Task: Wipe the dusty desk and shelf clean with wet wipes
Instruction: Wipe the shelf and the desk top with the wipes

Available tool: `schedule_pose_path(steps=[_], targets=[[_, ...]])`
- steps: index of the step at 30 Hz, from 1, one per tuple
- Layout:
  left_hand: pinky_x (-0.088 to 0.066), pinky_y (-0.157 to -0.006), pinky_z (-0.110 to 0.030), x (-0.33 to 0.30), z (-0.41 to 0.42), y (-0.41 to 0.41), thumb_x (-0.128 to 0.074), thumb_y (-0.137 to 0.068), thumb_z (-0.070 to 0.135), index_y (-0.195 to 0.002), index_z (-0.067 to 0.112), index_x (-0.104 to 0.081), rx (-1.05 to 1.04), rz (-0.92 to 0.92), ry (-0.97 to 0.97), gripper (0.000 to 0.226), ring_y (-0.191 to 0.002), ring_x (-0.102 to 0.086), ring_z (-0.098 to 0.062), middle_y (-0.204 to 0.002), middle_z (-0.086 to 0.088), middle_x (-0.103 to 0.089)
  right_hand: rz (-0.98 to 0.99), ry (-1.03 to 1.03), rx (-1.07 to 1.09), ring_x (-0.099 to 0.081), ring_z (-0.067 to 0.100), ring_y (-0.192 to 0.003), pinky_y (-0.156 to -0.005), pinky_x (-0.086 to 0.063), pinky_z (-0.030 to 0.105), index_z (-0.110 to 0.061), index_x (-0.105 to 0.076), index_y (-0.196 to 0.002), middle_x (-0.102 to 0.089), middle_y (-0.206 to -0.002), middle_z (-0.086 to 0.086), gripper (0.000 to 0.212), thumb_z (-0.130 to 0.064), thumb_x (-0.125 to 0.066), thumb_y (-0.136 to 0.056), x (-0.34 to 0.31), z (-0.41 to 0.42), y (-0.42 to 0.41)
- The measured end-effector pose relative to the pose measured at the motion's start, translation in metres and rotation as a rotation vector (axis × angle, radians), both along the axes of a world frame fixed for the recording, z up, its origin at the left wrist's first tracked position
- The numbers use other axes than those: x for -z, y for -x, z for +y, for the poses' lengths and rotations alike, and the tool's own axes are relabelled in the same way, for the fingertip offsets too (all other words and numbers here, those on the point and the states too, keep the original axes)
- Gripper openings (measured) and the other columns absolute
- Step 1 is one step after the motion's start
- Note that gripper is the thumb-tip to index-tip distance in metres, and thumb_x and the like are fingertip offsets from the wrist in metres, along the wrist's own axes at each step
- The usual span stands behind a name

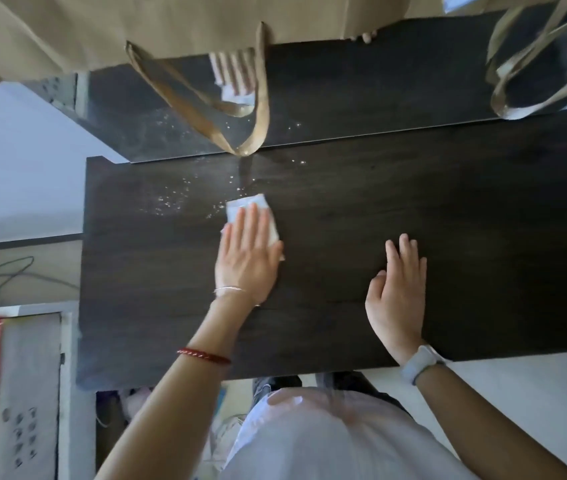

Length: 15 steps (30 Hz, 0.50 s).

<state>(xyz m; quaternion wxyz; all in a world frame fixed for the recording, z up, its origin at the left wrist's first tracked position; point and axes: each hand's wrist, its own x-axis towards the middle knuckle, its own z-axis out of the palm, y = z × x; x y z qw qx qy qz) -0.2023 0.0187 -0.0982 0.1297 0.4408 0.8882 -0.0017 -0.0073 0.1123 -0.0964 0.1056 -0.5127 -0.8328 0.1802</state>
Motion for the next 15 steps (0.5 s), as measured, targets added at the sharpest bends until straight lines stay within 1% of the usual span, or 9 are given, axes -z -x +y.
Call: schedule_pose_path(steps=[2,5,6,9,11,12,15], targets=[[-0.028,-0.107,-0.049,-0.003,-0.041,0.045,-0.02,-0.089,0.037,-0.139,0.004,-0.027,-0.14,0.007,0.009,0.061,-0.133,-0.033,-0.035,-0.145,-0.022,-0.033,-0.067,-0.001,-0.034,-0.024,0.033,-0.137,-0.111,-0.014,0.044,0.002,-0.039,-0.133,-0.032,-0.145,0.022,0.049,-0.009,-0.034,-0.085,0.0,-0.013,0.022],[-0.013,-0.114,-0.047,-0.008,-0.094,0.107,-0.023,-0.095,0.031,-0.143,0.007,-0.008,-0.328,-0.005,0.017,0.056,-0.14,-0.011,-0.032,-0.153,-0.016,-0.011,-0.114,-0.008,-0.097,-0.025,0.034,-0.137,-0.11,-0.015,0.044,0.004,-0.036,-0.134,-0.031,-0.145,0.023,0.056,-0.019,-0.024,-0.085,0.0,-0.036,0.063],[-0.01,-0.115,-0.046,-0.009,-0.103,0.12,-0.025,-0.096,0.03,-0.143,0.008,-0.004,-0.383,-0.012,0.021,0.057,-0.141,-0.005,-0.03,-0.154,-0.014,-0.006,-0.121,-0.009,-0.097,-0.024,0.034,-0.137,-0.11,-0.014,0.044,0.004,-0.035,-0.135,-0.031,-0.146,0.023,0.057,-0.02,-0.022,-0.085,0.0,-0.041,0.073],[-0.004,-0.116,-0.045,-0.008,-0.105,0.147,-0.027,-0.095,0.03,-0.143,0.006,0.001,-0.486,-0.022,-0.001,0.06,-0.141,0.001,-0.029,-0.154,-0.015,-0.002,-0.127,-0.017,-0.06,-0.023,0.034,-0.138,-0.111,-0.013,0.044,0.004,-0.034,-0.135,-0.03,-0.146,0.023,0.058,-0.021,-0.021,-0.085,0.002,-0.049,0.098],[-0.001,-0.116,-0.045,-0.01,-0.093,0.153,-0.025,-0.096,0.031,-0.143,0.005,0.001,-0.498,-0.035,-0.001,0.06,-0.141,0.003,-0.031,-0.154,-0.016,0.0,-0.125,-0.02,-0.047,-0.022,0.033,-0.138,-0.111,-0.013,0.044,0.004,-0.034,-0.135,-0.029,-0.146,0.023,0.058,-0.021,-0.021,-0.085,0.004,-0.049,0.103],[-0.001,-0.116,-0.045,-0.009,-0.084,0.154,-0.025,-0.096,0.032,-0.143,0.004,0.001,-0.468,-0.033,0.001,0.061,-0.141,0.003,-0.032,-0.154,-0.018,0.0,-0.122,-0.021,-0.048,-0.022,0.032,-0.138,-0.111,-0.013,0.044,0.004,-0.034,-0.135,-0.029,-0.146,0.022,0.058,-0.021,-0.021,-0.085,0.004,-0.049,0.103],[-0.004,-0.114,-0.048,-0.006,-0.046,0.146,-0.014,-0.092,0.04,-0.142,0.0,-0.002,-0.289,-0.017,-0.013,0.065,-0.14,-0.004,-0.038,-0.152,-0.024,-0.005,-0.084,-0.025,-0.073,-0.023,0.03,-0.137,-0.111,-0.017,0.044,0.003,-0.037,-0.134,-0.032,-0.145,0.022,0.055,-0.019,-0.022,-0.086,0.007,-0.046,0.097]])
